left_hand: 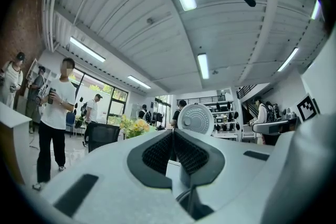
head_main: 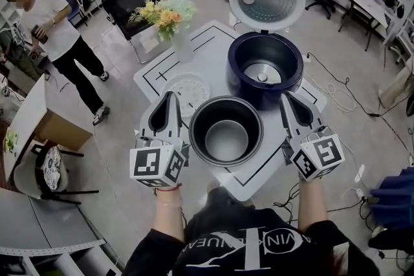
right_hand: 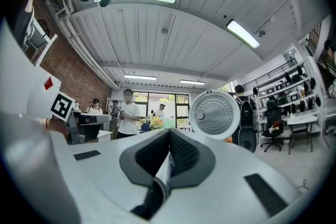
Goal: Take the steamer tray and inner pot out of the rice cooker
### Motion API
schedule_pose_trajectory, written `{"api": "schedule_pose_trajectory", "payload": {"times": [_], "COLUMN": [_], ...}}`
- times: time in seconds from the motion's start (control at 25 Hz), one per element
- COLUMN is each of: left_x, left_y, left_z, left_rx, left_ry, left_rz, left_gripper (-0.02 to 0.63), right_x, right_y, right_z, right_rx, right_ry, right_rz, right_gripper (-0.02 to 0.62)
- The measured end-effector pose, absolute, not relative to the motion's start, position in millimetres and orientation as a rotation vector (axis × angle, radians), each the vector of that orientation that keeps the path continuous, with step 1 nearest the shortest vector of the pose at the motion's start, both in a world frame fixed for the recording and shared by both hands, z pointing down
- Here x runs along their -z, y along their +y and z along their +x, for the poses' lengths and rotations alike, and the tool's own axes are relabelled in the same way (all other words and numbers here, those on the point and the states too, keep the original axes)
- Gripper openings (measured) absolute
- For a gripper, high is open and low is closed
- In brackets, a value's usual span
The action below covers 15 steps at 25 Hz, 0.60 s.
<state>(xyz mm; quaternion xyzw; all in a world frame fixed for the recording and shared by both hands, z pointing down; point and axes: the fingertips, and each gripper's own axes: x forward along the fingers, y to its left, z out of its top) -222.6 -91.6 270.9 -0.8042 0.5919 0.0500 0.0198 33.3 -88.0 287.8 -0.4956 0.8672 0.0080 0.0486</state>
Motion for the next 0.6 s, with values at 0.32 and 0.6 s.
{"api": "schedule_pose_trajectory", "payload": {"times": [0.32, 0.6], "left_x": [-273.8, -276.7], "left_y": [-93.0, -95.4], "left_z": [-219.0, -220.5], "left_rx": [-0.153, -0.152], "left_ry": [1.835, 1.84], "left_rz": [-2.502, -2.507], "left_gripper": [0.015, 0.015], "right_x": [-292.0, -297.4], "right_y": [-88.2, -89.4], "right_z": [32.7, 31.5], "right_rx": [-0.019, -0.008], "right_ry": [2.653, 2.66], "right_rz": [-1.501, -1.504], "right_gripper": [-0.002, -0.002]}}
